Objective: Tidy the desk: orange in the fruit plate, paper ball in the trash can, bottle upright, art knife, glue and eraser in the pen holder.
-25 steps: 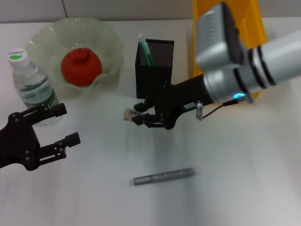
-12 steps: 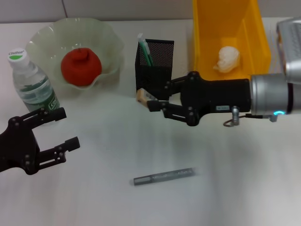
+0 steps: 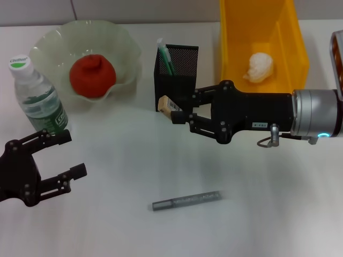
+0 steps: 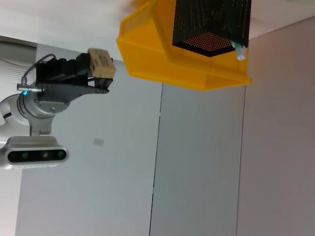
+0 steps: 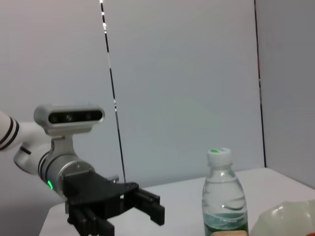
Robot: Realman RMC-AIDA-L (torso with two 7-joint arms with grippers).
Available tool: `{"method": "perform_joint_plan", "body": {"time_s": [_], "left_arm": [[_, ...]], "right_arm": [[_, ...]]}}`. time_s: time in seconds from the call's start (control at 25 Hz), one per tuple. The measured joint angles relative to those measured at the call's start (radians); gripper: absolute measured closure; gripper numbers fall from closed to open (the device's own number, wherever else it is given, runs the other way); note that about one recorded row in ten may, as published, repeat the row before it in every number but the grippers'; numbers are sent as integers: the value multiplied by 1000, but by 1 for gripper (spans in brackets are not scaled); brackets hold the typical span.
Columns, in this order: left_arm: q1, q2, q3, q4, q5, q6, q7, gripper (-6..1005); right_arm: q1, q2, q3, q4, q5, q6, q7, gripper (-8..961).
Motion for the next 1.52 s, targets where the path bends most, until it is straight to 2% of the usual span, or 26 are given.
{"method": "perform_joint_plan", "body": {"time_s": [0.24, 0.52, 0.8, 1.24, 1.4, 1.52], "left_arm": [[2, 2, 2, 0, 2, 3, 2, 230], [2, 2, 6, 0, 3, 5, 2, 230], [3, 1, 6, 0, 3, 7, -8, 230], [4, -1, 1, 0, 3, 7, -7, 230], [3, -4, 5, 0, 3, 1, -1, 230], [0, -5, 6, 0, 3, 0, -1, 230]], "right_arm": [[-6, 0, 2, 6, 40, -13, -28, 689], [-43, -1, 4, 36, 175, -52, -135, 685], [-64, 2, 85, 55, 225, -9, -192, 682], [43, -1, 94, 54, 202, 229, -108, 677], [109, -2, 94, 38, 85, 321, -6, 675], [129, -2, 94, 38, 49, 347, 17, 674]]}}
